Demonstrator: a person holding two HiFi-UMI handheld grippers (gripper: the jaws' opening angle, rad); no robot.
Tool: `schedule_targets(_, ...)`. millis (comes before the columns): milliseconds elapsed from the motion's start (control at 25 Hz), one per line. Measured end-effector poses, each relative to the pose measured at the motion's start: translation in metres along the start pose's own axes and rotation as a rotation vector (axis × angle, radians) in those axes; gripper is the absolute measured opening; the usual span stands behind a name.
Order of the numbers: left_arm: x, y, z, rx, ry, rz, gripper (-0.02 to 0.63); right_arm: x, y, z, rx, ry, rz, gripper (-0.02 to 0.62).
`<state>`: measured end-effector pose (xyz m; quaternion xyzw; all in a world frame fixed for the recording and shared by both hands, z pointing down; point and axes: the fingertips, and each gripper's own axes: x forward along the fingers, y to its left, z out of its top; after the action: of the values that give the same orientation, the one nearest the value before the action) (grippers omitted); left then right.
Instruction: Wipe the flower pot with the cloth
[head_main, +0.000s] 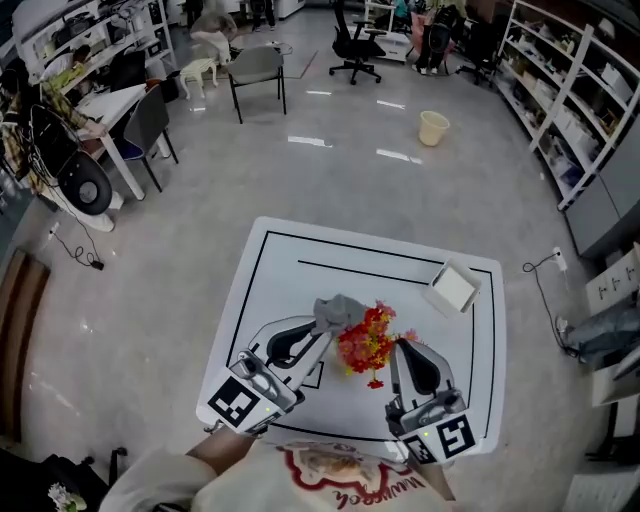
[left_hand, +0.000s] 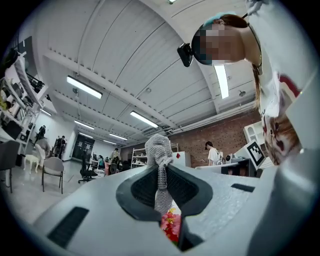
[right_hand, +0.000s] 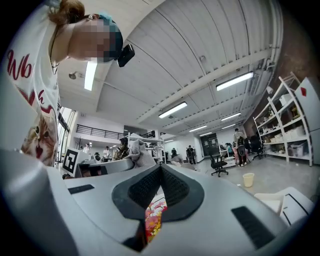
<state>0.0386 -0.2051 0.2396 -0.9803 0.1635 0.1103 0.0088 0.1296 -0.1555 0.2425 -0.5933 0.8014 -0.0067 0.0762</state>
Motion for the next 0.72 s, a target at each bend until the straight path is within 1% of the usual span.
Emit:
schedule_targets(120, 0.011, 0.009, -0.01, -0.02, 0.013, -0.013, 0.034, 0.008, -0.01, -0.003, -0.01, 0.001, -0.014, -0.002)
schedule_targets(200, 0.02, 0.017, -0.015, -0.018, 0.021, -0.017, 0.034, 0.014, -0.019, -0.001, -0.025, -0.01, -0.017, -0.002)
schedule_targets(280, 0.025, 0.025, -0.015, 0.009, 0.038, -0.019, 0.034, 0.017, -0.027, 0.003, -0.026, -0.012, -0.016, -0.002)
schedule_targets(360, 0.027, 0.033, -0.01, 0.045, 0.053, -0.013, 0.034, 0.015, -0.034, 0.008, -0.004, 0.01, -0.013, -0.002)
schedule_targets(440, 0.031, 0.047, -0.005, 0.077, 0.052, 0.01, 0.034, 0.014, -0.042, 0.009, 0.017, 0.036, -0.006, -0.002)
schedule_targets(520, 0.036, 0.061, -0.008, 0.104, 0.07, 0.027, 0.034, 0.016, -0.048, 0.007, 0.024, 0.051, 0.002, -0.002)
schedule_targets(600, 0.041, 0.068, -0.019, 0.127, 0.11, 0.004, 0.034, 0.018, -0.054, 0.003, 0.026, 0.058, 0.006, -0.002)
schedule_targets(720, 0.048, 0.072, -0.042, 0.17, 0.165, -0.065, 0.034, 0.022, -0.058, -0.002, 0.033, 0.062, 0.01, -0.002)
